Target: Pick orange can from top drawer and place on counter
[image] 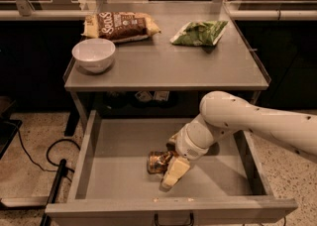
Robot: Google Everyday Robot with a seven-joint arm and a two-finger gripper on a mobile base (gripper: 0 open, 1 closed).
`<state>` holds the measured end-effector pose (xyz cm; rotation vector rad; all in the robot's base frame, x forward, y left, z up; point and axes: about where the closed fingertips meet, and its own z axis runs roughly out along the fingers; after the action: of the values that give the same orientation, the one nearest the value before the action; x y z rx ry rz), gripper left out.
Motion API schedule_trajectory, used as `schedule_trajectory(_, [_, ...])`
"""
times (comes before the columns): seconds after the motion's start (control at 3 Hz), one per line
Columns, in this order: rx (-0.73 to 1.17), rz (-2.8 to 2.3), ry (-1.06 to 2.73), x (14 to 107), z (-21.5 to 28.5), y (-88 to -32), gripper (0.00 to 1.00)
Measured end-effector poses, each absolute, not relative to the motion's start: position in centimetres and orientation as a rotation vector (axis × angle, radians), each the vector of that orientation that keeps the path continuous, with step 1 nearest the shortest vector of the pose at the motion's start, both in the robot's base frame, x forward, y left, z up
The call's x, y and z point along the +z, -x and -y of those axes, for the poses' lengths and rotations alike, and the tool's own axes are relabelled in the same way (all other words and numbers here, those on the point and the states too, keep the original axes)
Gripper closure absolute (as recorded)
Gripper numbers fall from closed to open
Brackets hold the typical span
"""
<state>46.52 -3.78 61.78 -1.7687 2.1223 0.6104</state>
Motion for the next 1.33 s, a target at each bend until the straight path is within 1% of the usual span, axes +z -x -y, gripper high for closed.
schedule_trajectory(0.33, [0.610, -2.122, 1.769, 61.8, 3.8, -46.5, 0.42])
schedule_trajectory(1.0, [0.610, -2.122, 1.769, 61.8, 3.8, -46.5, 0.87])
schedule_trajectory(1.33, [0.653, -2.132, 1.738, 62.8, 4.3, -46.8, 1.00])
